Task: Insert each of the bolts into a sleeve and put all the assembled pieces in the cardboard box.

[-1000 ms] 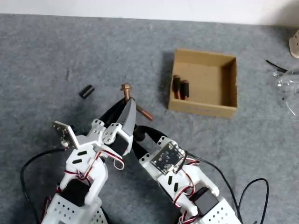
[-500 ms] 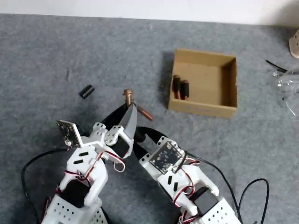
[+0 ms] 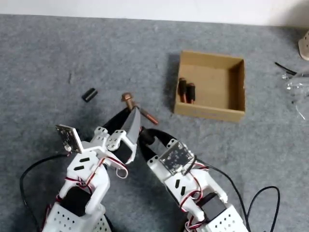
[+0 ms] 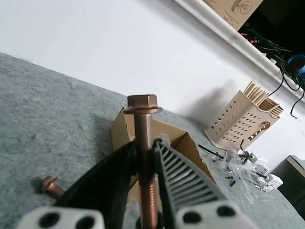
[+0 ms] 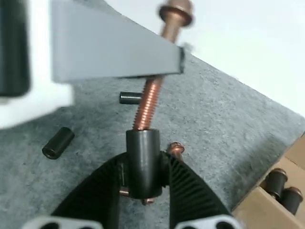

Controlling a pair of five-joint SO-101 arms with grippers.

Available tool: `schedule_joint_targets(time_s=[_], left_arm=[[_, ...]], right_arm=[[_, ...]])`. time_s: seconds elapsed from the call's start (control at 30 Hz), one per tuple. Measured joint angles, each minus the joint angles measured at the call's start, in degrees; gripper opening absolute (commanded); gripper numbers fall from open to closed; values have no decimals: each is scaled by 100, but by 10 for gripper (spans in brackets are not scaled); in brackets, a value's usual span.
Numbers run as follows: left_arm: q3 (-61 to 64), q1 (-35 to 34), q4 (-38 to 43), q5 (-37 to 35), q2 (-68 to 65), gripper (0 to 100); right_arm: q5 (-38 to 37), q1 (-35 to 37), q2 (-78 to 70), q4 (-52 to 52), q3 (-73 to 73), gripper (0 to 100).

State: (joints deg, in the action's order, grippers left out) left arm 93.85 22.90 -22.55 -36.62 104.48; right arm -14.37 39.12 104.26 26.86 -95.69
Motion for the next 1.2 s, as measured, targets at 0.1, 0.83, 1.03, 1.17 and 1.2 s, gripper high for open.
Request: schedule_joint_targets(time_s=[0.1,0.83,1.03,1.17,1.2], left_arm=[[0,0,0,0,0,5],[-141,-818,-387,-826,-79,6],[-870,-1020,-431,-853,-79,6],[-1002,-1020,-774,-853,-79,6],[-1002,-1020,-914,-853,-79,6]], right_arm=[[53,-53,0,0,0,4],[123,-369,18,-18,0,4],[88,-369,18,-18,0,4],[-132,-308,18,-18,0,4],[-149,-281,18,-18,0,4]])
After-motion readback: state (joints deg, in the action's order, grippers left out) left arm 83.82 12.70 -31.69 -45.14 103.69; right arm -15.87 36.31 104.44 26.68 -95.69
